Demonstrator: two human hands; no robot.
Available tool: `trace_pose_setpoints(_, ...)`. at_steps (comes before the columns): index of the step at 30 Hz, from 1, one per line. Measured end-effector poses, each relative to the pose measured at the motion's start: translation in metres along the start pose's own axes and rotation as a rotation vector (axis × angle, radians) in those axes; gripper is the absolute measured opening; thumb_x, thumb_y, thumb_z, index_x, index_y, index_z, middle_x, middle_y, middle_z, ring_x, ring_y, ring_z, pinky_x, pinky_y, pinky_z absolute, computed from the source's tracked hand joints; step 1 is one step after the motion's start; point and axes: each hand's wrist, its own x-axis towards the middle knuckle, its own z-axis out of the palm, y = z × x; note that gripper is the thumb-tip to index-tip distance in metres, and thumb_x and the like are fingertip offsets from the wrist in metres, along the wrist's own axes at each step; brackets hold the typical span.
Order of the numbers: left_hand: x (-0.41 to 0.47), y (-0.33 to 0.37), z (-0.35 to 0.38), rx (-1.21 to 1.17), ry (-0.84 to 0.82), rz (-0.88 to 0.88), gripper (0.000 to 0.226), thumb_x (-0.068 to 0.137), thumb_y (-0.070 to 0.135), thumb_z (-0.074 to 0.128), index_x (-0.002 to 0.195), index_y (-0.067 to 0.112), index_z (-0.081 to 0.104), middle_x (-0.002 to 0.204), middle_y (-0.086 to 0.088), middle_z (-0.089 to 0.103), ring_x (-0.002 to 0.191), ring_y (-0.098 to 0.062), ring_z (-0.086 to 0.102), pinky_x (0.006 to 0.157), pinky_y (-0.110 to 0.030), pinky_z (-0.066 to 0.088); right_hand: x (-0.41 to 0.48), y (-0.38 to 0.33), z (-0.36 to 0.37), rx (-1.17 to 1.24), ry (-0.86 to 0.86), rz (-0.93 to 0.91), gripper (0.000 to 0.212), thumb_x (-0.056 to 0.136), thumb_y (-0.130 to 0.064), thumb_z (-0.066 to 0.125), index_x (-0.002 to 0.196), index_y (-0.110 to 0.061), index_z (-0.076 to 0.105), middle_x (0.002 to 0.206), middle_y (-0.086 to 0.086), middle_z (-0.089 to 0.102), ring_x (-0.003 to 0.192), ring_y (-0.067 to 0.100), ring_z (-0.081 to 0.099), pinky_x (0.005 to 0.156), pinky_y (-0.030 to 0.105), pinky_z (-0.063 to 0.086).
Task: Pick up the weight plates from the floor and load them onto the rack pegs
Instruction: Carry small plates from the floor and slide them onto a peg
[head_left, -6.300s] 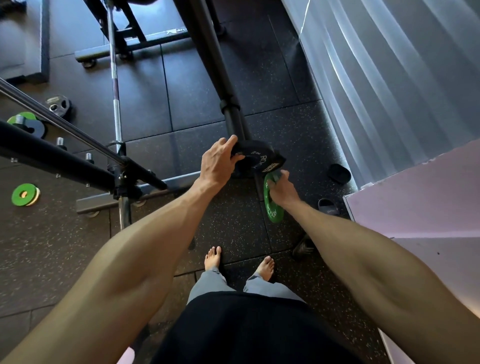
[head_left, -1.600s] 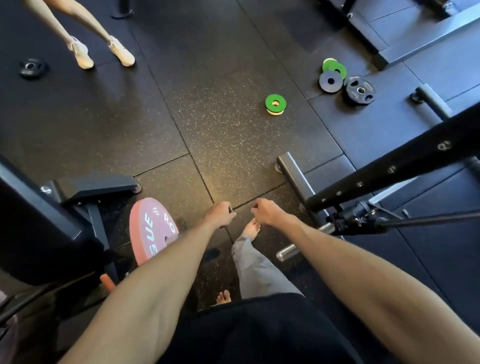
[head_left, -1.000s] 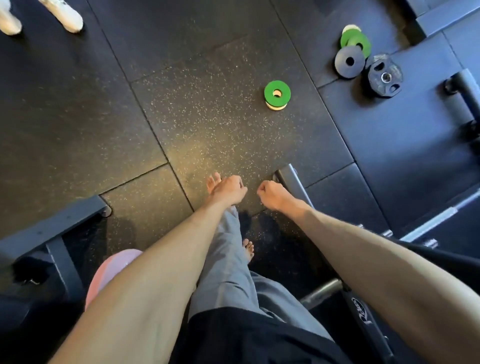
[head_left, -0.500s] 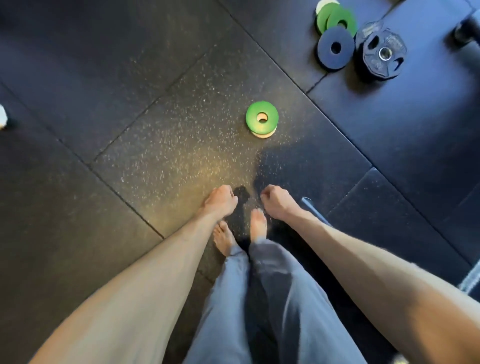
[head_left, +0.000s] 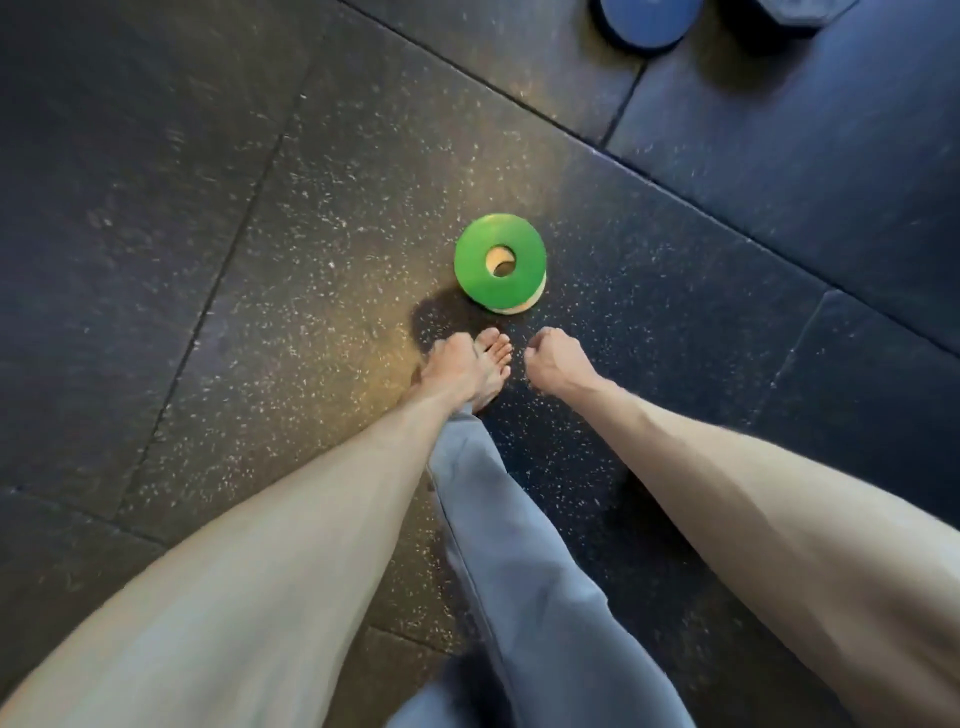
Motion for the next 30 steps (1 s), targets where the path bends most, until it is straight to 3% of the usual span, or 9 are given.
trace_pose_setpoints(4,0.087,0.004,0.019,0.135,0.055,0.096,0.026,0.095,0.028,0.055,0.113,0.010,0.059,0.118,-0.013,0.064,0.115,-0.031,0.057,0.083,-0.031,0.042,0.081,-0.001,0.019,0.161,0.019,0.170,0.034,0.093,-0.015,0.051,0.119,0.004,0.061,0.118,0.023,0.067,0.108,0.037,0.066,0.092,0.042,0.055)
trace_pose_setpoints(9,0.168,0.010,0.042,0.576,0.118,0.330,0.044,0.086,0.015,0.061,0.126,0.006,0.045,0.139,-0.018,0.042,0.125,-0.034,0.039,0.101,-0.045,0.036,0.161,0.004,0.035,0.545,0.148,0.416,0.030,0.092,-0.014,0.053,0.117,0.001,0.059,0.123,0.020,0.064,0.107,0.038,0.066,0.092,0.045,0.056)
trace_pose_setpoints(13,0.204,0.017,0.040,0.828,0.183,0.426,0.055,0.077,0.027,0.072,0.120,0.003,0.048,0.128,-0.021,0.046,0.120,-0.036,0.042,0.101,-0.047,0.034,0.194,0.011,0.047,0.795,0.165,0.514,0.025,0.090,-0.012,0.057,0.113,-0.003,0.061,0.111,0.013,0.066,0.093,0.029,0.068,0.069,0.045,0.063)
trace_pose_setpoints(15,0.235,0.007,0.062,0.899,0.100,0.444,0.062,0.071,0.034,0.072,0.120,0.003,0.050,0.128,-0.021,0.048,0.123,-0.038,0.041,0.105,-0.051,0.033,0.207,0.015,0.054,0.797,0.175,0.521,0.028,0.089,-0.016,0.059,0.113,-0.003,0.063,0.107,0.012,0.069,0.084,0.026,0.070,0.057,0.042,0.063)
trace_pose_setpoints(19,0.301,-0.054,0.138,0.902,-0.024,0.461,0.063,0.084,0.052,0.043,0.131,0.010,0.049,0.137,-0.014,0.050,0.140,-0.043,0.025,0.109,-0.063,0.027,0.219,0.019,0.061,0.721,0.226,0.510,0.020,0.087,-0.024,0.062,0.101,-0.010,0.057,0.103,0.011,0.069,0.084,0.029,0.072,0.065,0.044,0.063)
trace_pose_setpoints(22,0.252,-0.013,0.065,0.791,0.173,0.535,0.052,0.078,0.044,0.066,0.114,0.007,0.057,0.113,-0.011,0.060,0.108,-0.030,0.055,0.098,-0.048,0.043,0.196,0.010,0.053,0.528,0.283,0.438,0.021,0.088,-0.023,0.057,0.107,-0.013,0.054,0.108,0.009,0.066,0.095,0.030,0.067,0.082,0.045,0.057)
trace_pose_setpoints(24,0.227,-0.003,0.035,0.739,0.317,0.615,0.059,0.078,0.054,0.064,0.111,0.006,0.058,0.106,-0.011,0.059,0.100,-0.029,0.055,0.095,-0.047,0.042,0.177,0.002,0.051,0.319,0.319,0.289,0.024,0.092,-0.020,0.053,0.114,-0.012,0.052,0.113,0.010,0.062,0.099,0.030,0.061,0.084,0.043,0.051)
trace_pose_setpoints(27,0.222,-0.021,0.030,0.514,0.329,0.604,0.063,0.087,0.058,0.050,0.115,0.001,0.057,0.104,-0.013,0.058,0.098,-0.030,0.053,0.096,-0.045,0.040,0.158,-0.006,0.052,0.001,0.342,-0.024,0.037,0.094,-0.016,0.047,0.129,-0.007,0.044,0.120,0.015,0.052,0.106,0.032,0.053,0.084,0.046,0.048)
trace_pose_setpoints(30,0.220,-0.031,0.015,0.286,0.434,0.578,0.061,0.094,0.050,0.044,0.125,-0.002,0.053,0.106,-0.014,0.056,0.100,-0.028,0.052,0.096,-0.042,0.041,0.168,-0.014,0.060,-0.228,0.319,-0.242,0.037,0.090,-0.020,0.058,0.121,-0.005,0.047,0.116,0.018,0.050,0.103,0.036,0.054,0.079,0.045,0.048)
